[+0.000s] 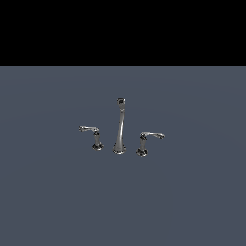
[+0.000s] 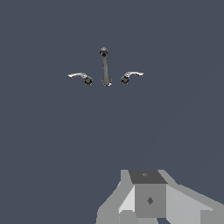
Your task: Turn on the faucet by rotating a designated handle.
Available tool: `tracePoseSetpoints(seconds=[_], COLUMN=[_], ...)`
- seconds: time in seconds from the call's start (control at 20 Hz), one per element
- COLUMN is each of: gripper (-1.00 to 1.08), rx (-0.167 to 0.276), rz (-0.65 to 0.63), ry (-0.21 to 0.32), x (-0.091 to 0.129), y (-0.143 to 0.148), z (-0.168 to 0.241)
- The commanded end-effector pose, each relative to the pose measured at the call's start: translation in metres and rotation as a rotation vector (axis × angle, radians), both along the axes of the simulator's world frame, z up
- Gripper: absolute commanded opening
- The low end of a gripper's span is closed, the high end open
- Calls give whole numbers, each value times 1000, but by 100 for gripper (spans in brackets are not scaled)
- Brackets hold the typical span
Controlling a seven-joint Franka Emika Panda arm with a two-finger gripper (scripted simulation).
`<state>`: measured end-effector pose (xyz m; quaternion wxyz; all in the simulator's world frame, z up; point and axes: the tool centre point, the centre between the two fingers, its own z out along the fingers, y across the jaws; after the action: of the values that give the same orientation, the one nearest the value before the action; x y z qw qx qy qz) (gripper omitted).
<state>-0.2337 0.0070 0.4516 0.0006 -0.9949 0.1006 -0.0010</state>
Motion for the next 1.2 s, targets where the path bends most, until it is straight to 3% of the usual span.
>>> tracePoseSetpoints(seconds=[0.0,1.15], gripper=[-100,-100], rx=[0,5], rz=[-56,-685], ry=[0,2], x=[9,117], y=[2,-8], z=[-13,-163])
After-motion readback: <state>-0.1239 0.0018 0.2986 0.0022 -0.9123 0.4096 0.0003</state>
